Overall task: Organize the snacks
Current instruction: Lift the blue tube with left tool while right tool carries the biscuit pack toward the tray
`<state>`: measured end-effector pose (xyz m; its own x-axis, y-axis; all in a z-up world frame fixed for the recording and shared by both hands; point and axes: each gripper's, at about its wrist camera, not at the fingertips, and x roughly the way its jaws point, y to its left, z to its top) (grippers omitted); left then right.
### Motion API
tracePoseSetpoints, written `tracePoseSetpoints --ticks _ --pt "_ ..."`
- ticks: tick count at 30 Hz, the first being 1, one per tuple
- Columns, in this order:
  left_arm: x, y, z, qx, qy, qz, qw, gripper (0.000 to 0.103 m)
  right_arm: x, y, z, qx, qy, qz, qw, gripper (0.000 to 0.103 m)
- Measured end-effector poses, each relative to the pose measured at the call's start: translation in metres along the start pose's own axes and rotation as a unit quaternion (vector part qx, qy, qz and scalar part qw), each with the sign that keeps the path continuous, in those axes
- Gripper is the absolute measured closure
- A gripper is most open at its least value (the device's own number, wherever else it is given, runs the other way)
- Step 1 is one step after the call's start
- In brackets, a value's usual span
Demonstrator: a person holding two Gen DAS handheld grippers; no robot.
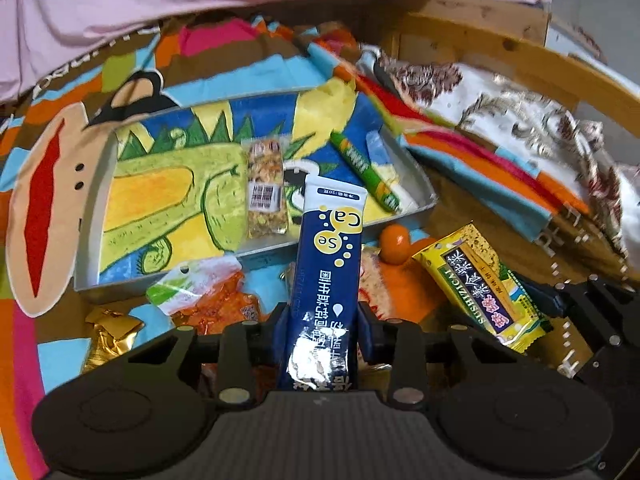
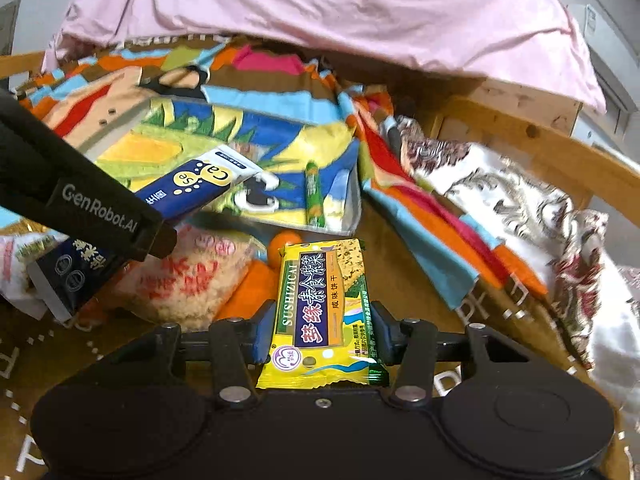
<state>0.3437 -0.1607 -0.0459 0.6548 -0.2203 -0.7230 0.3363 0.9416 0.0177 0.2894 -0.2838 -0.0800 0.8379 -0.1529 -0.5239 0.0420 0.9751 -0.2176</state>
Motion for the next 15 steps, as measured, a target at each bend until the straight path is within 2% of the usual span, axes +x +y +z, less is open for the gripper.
tracePoseSetpoints --ticks 10,15 --pt "-0.042 -0.001 0.016 -0.013 -0.070 0.017 0.9973 0.065 -0.032 -0.008 0.013 0.019 -0.097 0.002 0.995 0.052" --pt "-0.050 0.007 0.031 -0.031 -0.102 0.028 0.9939 0.065 -0.036 -0.007 0.018 0.019 -0.132 0.003 0.991 0.052"
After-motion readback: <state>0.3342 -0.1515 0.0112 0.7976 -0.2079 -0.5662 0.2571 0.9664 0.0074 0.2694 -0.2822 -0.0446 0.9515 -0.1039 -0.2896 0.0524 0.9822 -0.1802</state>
